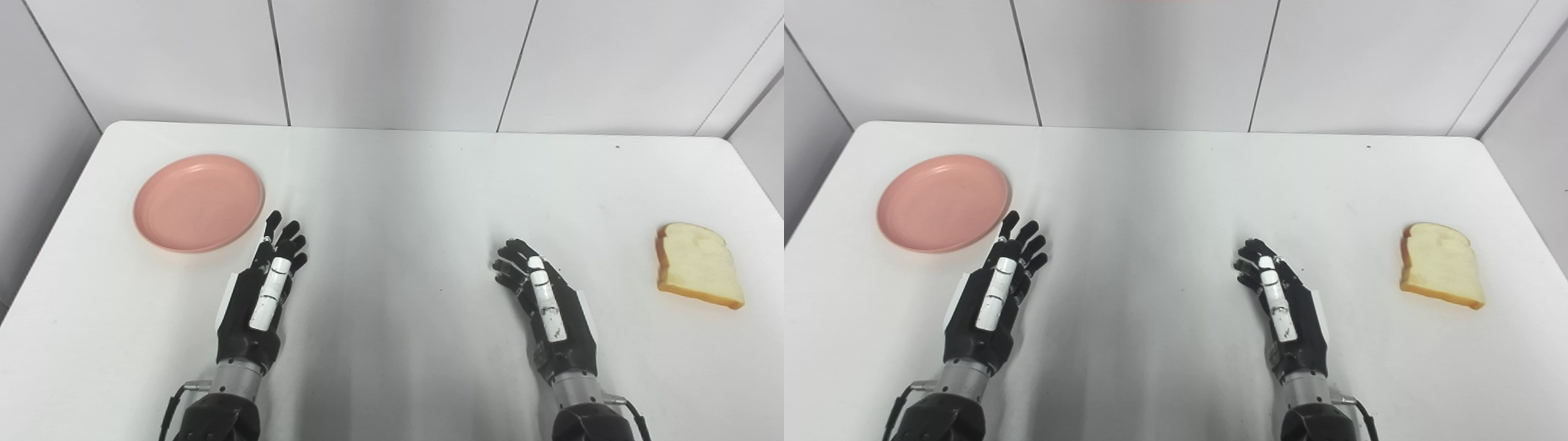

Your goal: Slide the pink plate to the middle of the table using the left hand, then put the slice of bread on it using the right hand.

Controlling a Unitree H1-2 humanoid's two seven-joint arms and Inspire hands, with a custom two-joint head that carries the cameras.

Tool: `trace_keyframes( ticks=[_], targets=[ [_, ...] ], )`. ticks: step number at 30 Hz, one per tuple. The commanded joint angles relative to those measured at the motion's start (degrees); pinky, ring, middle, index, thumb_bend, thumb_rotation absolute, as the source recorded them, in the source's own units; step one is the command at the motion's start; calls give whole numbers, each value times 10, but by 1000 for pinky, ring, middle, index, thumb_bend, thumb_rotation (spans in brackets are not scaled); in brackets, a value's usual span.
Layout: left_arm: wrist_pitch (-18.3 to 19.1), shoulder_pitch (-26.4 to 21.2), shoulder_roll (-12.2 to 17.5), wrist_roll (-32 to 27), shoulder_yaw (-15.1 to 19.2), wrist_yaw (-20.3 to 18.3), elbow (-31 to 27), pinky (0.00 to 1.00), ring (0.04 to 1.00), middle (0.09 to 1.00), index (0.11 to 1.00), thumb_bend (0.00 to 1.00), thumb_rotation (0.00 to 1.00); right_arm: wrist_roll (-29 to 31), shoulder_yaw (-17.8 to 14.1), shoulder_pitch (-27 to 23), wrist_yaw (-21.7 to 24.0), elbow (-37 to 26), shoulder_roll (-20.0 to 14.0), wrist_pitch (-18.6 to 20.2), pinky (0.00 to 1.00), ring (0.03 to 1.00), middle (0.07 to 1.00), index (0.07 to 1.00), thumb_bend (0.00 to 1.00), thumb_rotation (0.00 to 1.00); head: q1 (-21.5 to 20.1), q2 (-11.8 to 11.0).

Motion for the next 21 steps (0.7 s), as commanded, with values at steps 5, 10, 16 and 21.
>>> trace_keyframes(
  ticks=[5,10,16,21],
  targets=[
    [-3,-11,1,0,-3,-7,-14,940,944,959,1000,802,763,2,2,-5,6,-15,-1,0,802,767,783,755,739,776,0,0],
    [-4,-12,2,0,-4,-9,-13,937,939,956,1000,805,762,1,3,-5,5,-17,-1,2,802,769,783,750,745,777,1,1],
    [-7,-12,3,4,-5,-10,-11,929,936,954,1000,799,771,1,4,-5,6,-17,-2,2,796,763,780,738,736,778,1,1],
    [-4,-12,1,4,-5,-9,-12,930,936,952,1000,805,767,-1,5,-5,6,-14,-3,0,798,763,779,731,741,778,1,0]
  ],
)
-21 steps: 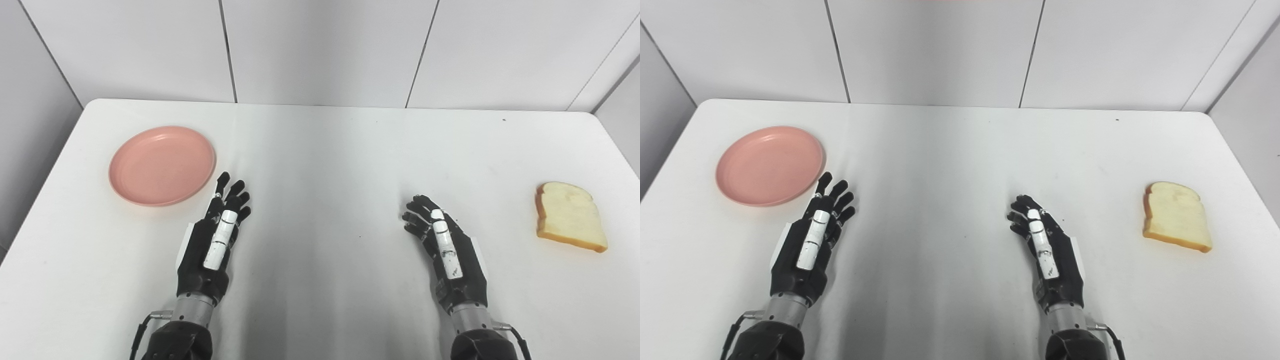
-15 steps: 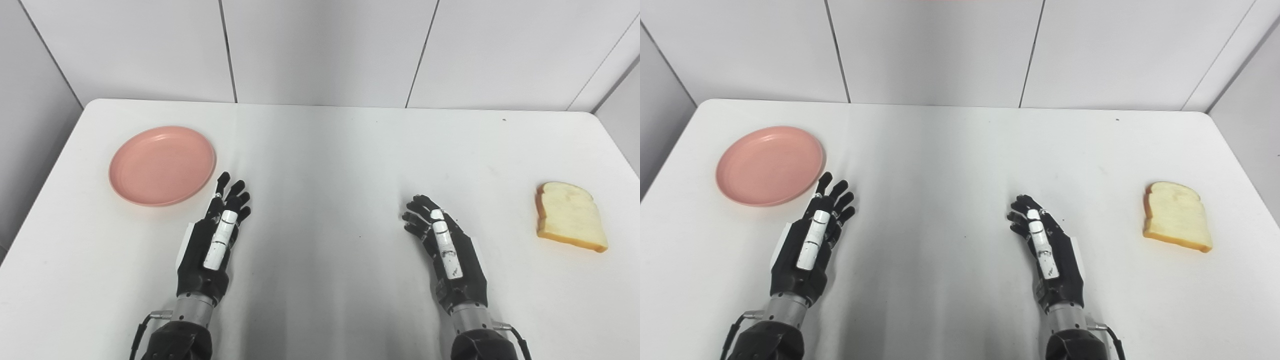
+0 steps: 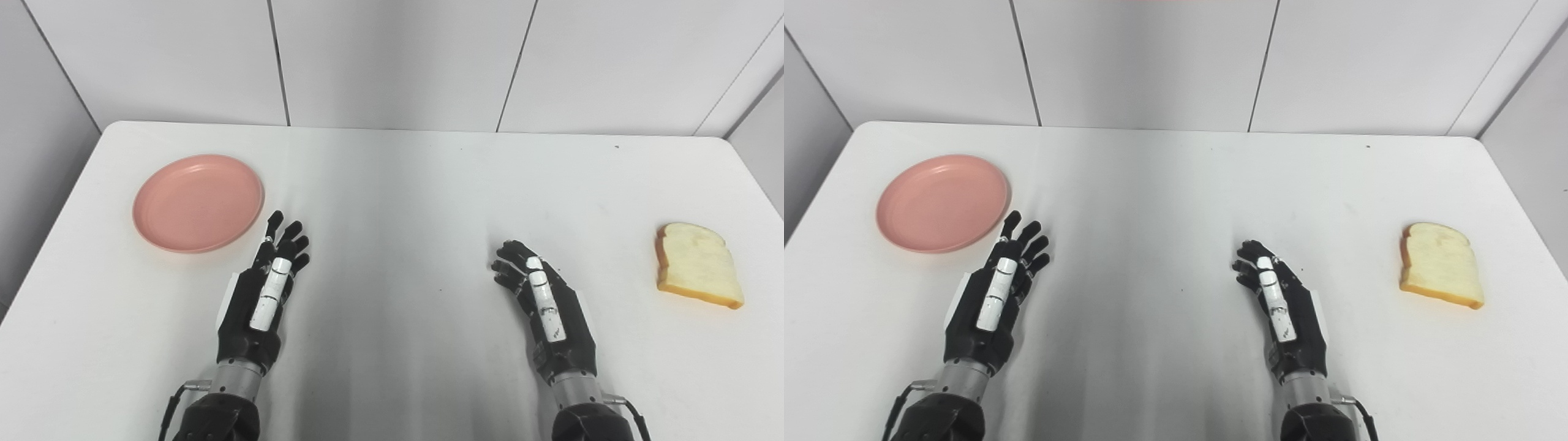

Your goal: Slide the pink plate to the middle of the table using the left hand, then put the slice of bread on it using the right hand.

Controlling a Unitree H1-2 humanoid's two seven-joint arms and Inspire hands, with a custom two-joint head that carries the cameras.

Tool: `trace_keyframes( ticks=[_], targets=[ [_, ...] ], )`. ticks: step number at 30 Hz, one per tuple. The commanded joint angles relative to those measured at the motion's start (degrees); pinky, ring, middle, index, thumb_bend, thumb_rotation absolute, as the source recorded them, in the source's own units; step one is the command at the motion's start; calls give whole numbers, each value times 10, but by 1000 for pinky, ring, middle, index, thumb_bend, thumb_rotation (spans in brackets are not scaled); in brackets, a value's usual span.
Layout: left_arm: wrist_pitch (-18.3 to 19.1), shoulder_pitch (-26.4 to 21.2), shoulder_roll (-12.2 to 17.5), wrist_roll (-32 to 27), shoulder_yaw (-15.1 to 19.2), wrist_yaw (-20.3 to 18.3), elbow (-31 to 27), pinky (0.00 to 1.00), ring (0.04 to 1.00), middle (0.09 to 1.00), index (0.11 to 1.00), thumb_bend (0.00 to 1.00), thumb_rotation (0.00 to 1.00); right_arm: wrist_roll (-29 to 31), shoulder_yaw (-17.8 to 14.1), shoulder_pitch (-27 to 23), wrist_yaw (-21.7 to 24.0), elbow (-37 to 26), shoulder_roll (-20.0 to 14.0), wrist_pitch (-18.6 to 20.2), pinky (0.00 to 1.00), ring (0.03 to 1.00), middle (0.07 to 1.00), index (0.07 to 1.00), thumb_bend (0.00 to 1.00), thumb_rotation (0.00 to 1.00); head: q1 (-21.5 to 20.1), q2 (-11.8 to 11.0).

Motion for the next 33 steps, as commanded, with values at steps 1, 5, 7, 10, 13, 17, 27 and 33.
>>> trace_keyframes(
  ticks=[1,5,7,10,13,17,27,33],
  targets=[
    [-4,-12,-1,2,-4,-5,-13,933,938,953,1000,801,764,0,2,-5,6,-14,-2,-2,798,763,779,731,738,778,1,0],
    [-7,-12,-3,3,-6,-4,-8,935,938,951,1000,805,761,2,1,-5,6,-12,-3,-1,802,766,781,728,735,780,8,-7],
    [-12,-11,-6,3,-7,-4,-4,946,941,952,1000,807,759,7,-1,-5,8,-6,-4,-7,803,767,783,730,727,779,13,-13],
    [-23,-10,-9,8,-12,-3,6,960,948,957,1000,765,761,11,-4,-4,12,7,-7,-19,802,764,780,737,712,779,26,-37],
    [-46,-7,-12,13,-18,-5,26,973,955,964,1000,724,773,14,-6,-2,16,27,-13,-38,810,764,782,734,709,782,39,-61],
    [-81,-5,-20,17,-24,-2,53,978,966,972,1000,658,770,23,-10,-2,29,58,-21,-72,830,769,781,735,700,784,59,-88],
    [-144,-10,-37,50,-34,13,121,968,959,965,1000,664,782,36,-26,-10,52,126,-37,-136,863,817,822,799,705,795,105,-139],
    [-185,-14,-43,54,-34,16,157,991,987,981,1000,656,796,49,-32,-17,63,153,-43,-154,880,834,837,802,706,797,127,-161]
  ],
)
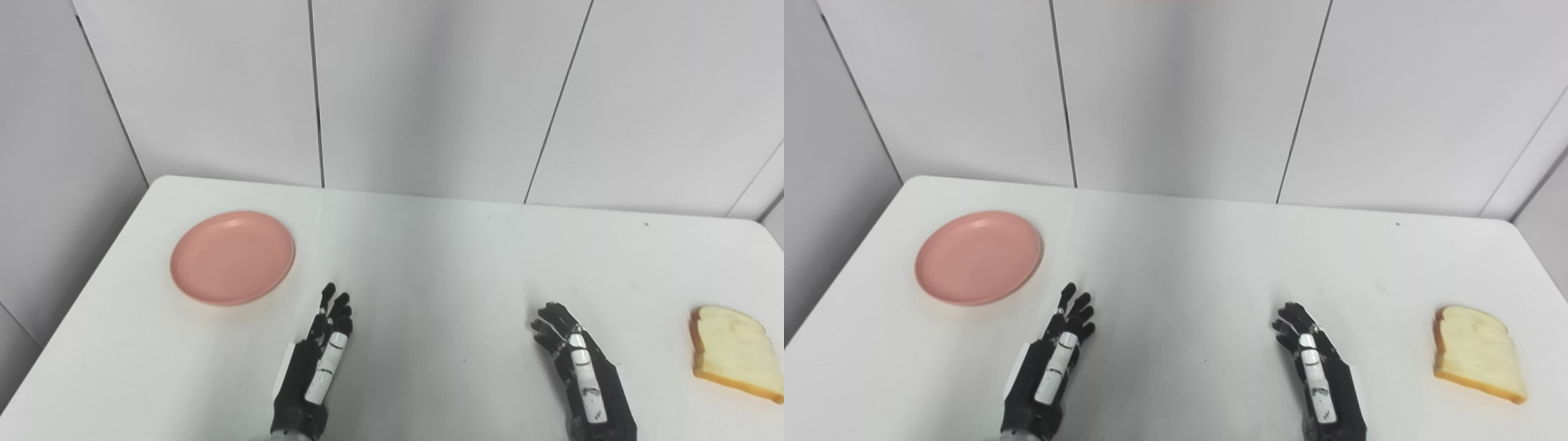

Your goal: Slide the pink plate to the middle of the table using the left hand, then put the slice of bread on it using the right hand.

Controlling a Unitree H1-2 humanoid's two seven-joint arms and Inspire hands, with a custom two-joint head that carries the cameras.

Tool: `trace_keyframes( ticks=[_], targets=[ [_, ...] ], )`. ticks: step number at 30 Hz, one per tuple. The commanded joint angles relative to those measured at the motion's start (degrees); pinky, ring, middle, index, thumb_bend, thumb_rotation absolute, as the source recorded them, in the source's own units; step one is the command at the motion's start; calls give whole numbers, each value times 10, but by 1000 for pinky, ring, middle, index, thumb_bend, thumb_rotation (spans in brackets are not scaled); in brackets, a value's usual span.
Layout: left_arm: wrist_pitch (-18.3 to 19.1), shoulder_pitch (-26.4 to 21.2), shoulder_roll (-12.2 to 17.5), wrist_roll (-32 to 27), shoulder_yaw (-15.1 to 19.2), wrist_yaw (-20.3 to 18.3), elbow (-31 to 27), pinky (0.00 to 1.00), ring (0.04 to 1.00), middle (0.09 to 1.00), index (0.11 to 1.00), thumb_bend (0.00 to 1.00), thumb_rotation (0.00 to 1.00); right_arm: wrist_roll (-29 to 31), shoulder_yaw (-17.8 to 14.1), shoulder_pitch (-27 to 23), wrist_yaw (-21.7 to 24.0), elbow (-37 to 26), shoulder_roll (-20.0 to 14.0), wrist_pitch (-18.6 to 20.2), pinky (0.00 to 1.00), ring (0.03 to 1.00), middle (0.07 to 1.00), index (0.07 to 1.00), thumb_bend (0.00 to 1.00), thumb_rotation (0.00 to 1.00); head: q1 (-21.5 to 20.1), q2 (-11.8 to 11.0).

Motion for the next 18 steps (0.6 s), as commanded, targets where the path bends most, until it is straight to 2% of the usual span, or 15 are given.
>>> trace_keyframes(
  ticks=[1,13,18],
  targets=[
    [-23,-6,-11,5,-4,2,10,994,987,980,1000,659,799,8,-6,9,6,30,-3,-14,881,832,836,805,702,801,0,0],
    [-54,-9,-14,7,-1,2,38,998,987,986,1000,686,788,6,-10,2,10,47,-2,-22,889,835,833,809,677,839,10,-6],
    [-46,-10,-17,-23,11,-1,8,966,976,983,1000,714,773,-2,-4,0,9,48,4,-25,900,837,834,799,657,845,0,-5]
  ],
)
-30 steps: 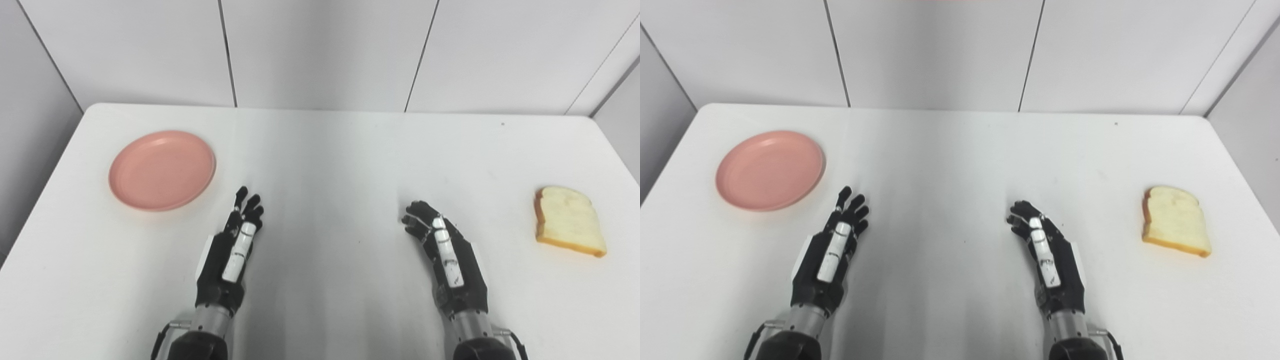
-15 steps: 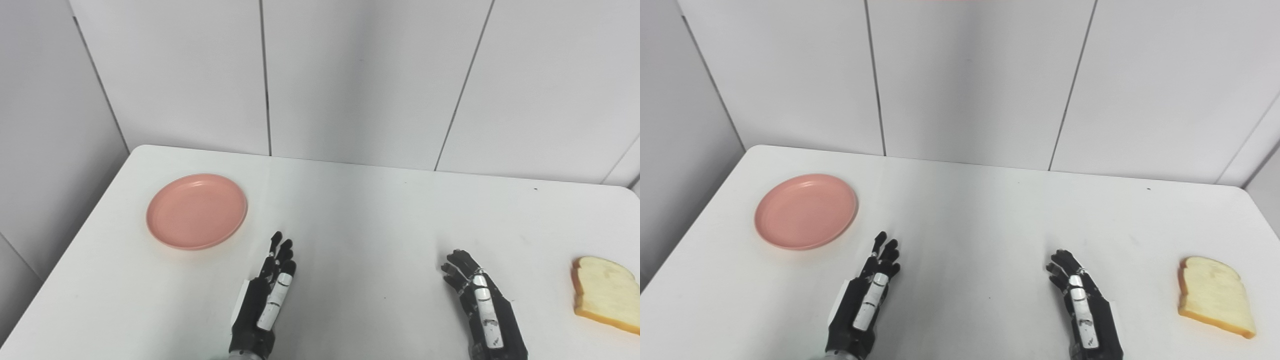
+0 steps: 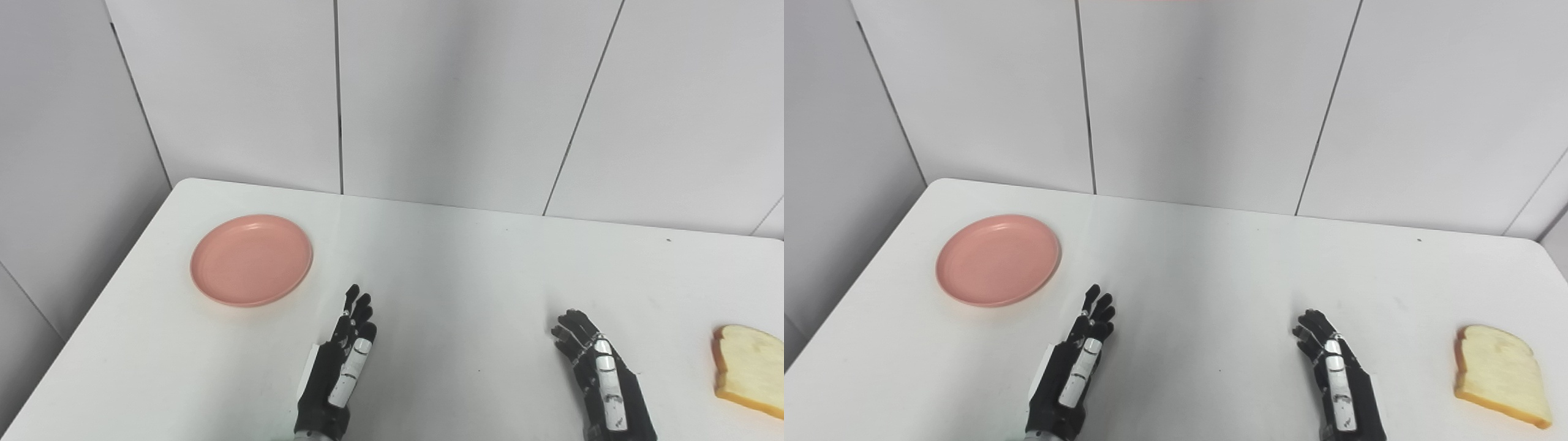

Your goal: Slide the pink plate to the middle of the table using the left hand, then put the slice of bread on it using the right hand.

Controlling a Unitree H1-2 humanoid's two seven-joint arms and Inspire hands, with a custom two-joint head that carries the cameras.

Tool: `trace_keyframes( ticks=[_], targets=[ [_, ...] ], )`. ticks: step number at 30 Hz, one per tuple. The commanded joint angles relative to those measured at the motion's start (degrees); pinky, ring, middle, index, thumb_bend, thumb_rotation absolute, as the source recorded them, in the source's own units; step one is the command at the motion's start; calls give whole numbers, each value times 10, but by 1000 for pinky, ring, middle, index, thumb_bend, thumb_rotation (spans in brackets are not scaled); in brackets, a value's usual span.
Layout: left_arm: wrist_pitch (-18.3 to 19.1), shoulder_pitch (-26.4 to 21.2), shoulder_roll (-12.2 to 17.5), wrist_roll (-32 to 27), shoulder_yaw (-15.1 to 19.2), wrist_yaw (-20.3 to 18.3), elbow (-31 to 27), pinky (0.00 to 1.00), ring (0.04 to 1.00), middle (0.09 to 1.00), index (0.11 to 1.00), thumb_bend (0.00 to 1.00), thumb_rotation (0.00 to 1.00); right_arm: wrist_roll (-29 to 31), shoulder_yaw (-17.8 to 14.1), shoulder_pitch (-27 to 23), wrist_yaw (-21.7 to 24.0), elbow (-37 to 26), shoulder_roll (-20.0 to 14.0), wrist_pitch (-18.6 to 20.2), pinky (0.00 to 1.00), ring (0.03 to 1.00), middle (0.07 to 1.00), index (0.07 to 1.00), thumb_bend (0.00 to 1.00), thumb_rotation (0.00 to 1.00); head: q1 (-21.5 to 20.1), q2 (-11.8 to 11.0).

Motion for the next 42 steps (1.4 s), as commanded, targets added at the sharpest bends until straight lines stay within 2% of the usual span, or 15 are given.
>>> trace_keyframes(
  ticks=[1,5,8,10,11,15,20,24,26,29,34,42],
  targets=[
    [4,-6,-7,-21,7,-4,-33,958,976,983,1000,720,766,-3,2,15,2,34,6,-20,896,836,833,797,656,845,-2,0],
    [16,-29,1,-34,28,1,-81,917,946,954,996,812,750,-6,4,12,2,41,11,-26,869,817,816,774,666,837,-9,-3],
    [15,-69,19,-36,58,7,-108,903,923,932,972,827,756,-12,6,11,-2,44,14,-27,866,814,812,767,682,831,-11,-8],
    [14,-104,34,-42,83,14,-111,875,908,905,882,858,743,-14,7,10,-2,45,14,-27,873,818,817,773,683,835,-13,-11],
    [8,-124,43,-44,97,16,-107,850,901,888,805,877,731,-15,7,10,-2,45,14,-26,882,821,819,778,685,837,-13,-11],
    [-49,-203,101,-72,159,14,-30,857,902,893,818,904,741,-18,6,9,-3,49,17,-30,875,815,813,772,659,825,-16,-13],
    [-65,-265,151,-72,200,25,12,825,887,897,851,863,793,-19,6,9,0,53,16,-33,874,815,810,771,641,818,-16,-13],
    [-84,-298,187,-89,225,21,75,899,876,885,861,903,806,-17,5,9,0,54,16,-31,865,810,806,772,635,812,-15,-12],
    [-92,-308,196,-95,234,22,99,816,851,864,847,929,830,-16,5,8,0,55,16,-30,871,816,811,774,637,813,-15,-13],
    [-104,-327,209,-95,253,32,153,791,859,858,830,926,858,-15,5,6,1,58,16,-31,873,817,810,772,628,812,-15,-14],
    [-138,-357,239,-80,266,46,254,799,862,868,819,911,911,-15,5,5,3,63,16,-34,858,809,804,766,652,820,-16,-16],
    [-186,-395,276,-41,255,76,423,781,857,856,824,854,935,-15,5,5,1,64,17,-31,849,802,801,742,681,818,-19,-18]
  ],
)
